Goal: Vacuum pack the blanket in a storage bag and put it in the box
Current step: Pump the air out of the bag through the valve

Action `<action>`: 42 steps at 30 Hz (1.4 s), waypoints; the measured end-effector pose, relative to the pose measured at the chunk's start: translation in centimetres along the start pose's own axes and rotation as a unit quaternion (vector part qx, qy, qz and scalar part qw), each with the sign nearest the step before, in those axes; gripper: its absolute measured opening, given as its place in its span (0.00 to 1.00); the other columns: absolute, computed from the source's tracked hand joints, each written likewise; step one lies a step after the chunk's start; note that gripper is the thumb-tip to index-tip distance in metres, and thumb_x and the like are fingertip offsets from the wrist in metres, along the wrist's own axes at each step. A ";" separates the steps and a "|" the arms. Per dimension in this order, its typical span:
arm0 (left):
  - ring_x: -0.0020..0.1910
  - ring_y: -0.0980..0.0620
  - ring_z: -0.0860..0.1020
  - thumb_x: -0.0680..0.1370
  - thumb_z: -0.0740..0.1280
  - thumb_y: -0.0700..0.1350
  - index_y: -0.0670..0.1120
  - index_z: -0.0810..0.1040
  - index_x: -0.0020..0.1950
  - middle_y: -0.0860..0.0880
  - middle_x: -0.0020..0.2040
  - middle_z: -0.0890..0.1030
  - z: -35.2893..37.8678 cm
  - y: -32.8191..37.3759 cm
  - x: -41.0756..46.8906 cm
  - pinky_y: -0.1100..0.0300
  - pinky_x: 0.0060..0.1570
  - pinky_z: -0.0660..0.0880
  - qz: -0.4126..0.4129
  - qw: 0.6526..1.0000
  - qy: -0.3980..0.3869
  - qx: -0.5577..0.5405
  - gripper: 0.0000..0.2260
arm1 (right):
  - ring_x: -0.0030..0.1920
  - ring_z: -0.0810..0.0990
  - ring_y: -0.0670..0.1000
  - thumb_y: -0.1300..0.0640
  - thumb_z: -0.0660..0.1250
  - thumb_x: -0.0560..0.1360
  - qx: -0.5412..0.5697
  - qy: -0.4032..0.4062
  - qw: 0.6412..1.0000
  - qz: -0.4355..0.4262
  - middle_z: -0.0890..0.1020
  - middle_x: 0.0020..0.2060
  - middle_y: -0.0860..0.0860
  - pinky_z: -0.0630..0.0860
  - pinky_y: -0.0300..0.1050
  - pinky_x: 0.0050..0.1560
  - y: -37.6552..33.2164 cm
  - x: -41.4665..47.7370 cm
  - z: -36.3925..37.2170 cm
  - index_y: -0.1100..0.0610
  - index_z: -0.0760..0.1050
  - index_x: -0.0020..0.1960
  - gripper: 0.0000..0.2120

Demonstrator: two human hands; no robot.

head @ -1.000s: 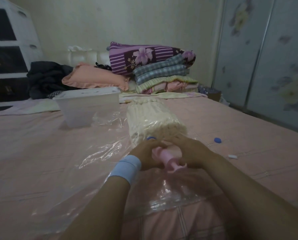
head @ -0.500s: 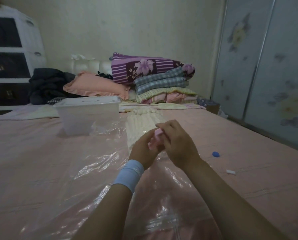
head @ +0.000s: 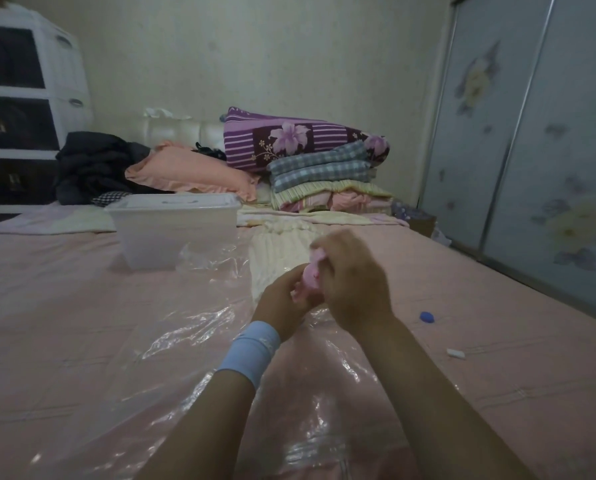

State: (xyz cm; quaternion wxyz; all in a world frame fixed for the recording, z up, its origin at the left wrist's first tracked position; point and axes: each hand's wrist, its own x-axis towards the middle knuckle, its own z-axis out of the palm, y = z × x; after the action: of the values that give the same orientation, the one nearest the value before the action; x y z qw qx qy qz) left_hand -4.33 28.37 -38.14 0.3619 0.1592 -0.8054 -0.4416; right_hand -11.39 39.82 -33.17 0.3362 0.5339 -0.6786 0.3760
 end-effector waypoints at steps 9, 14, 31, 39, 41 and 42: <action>0.55 0.56 0.77 0.69 0.78 0.48 0.73 0.73 0.52 0.60 0.54 0.80 0.0 -0.1 0.1 0.58 0.60 0.73 0.011 1.000 -0.007 0.001 0.24 | 0.52 0.79 0.54 0.62 0.56 0.82 0.028 0.201 0.976 -0.073 0.81 0.52 0.59 0.75 0.38 0.54 -1.0 3.4 -5.0 0.64 0.79 0.60 0.15; 0.52 0.57 0.79 0.70 0.77 0.48 0.72 0.76 0.49 0.58 0.52 0.82 0.2 -0.1 0.4 0.60 0.56 0.75 0.018 1.000 -0.017 0.002 0.20 | 0.51 0.79 0.53 0.59 0.56 0.79 -0.037 0.068 0.997 -0.007 0.82 0.55 0.54 0.80 0.47 0.46 0.5 -0.2 -0.6 0.57 0.79 0.63 0.18; 0.50 0.61 0.78 0.72 0.72 0.51 0.66 0.78 0.50 0.57 0.48 0.82 -0.4 -1.2 0.7 0.57 0.56 0.76 0.006 0.999 -0.013 -0.038 0.11 | 0.48 0.77 0.53 0.53 0.53 0.75 -0.039 -0.066 0.997 -0.011 0.81 0.51 0.51 0.76 0.53 0.44 0.1 -0.7 1.6 0.54 0.81 0.59 0.21; 0.59 0.56 0.76 0.69 0.77 0.50 0.75 0.73 0.52 0.61 0.56 0.80 -0.4 -1.7 0.7 0.58 0.61 0.71 0.014 1.000 -0.016 -0.016 0.23 | 0.49 0.80 0.54 0.60 0.59 0.82 -0.016 0.264 0.962 -0.073 0.84 0.49 0.57 0.69 0.33 0.53 -2.2 3.8 -3.4 0.62 0.82 0.56 0.13; 0.57 0.55 0.77 0.69 0.77 0.49 0.70 0.76 0.55 0.58 0.56 0.81 -0.2 -1.7 0.6 0.59 0.59 0.72 0.011 0.999 -0.017 -0.032 0.22 | 0.52 0.80 0.55 0.60 0.58 0.82 -0.015 0.214 0.976 -0.047 0.83 0.52 0.57 0.74 0.37 0.53 -1.6 2.3 -1.7 0.61 0.81 0.59 0.14; 0.56 0.56 0.78 0.70 0.76 0.48 0.66 0.77 0.56 0.57 0.55 0.82 -0.2 -1.6 0.6 0.61 0.57 0.73 0.009 0.999 -0.017 -0.040 0.20 | 0.53 0.80 0.55 0.60 0.57 0.81 -0.018 0.154 0.988 -0.029 0.82 0.54 0.56 0.77 0.42 0.51 -1.3 1.3 -0.5 0.59 0.80 0.61 0.15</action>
State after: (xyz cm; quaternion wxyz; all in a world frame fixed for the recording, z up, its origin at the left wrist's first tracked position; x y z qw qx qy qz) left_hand -4.64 27.01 -39.14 0.3577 0.1299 -0.7944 -0.4733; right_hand -10.35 39.50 -31.64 0.4568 0.4829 -0.6101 0.4312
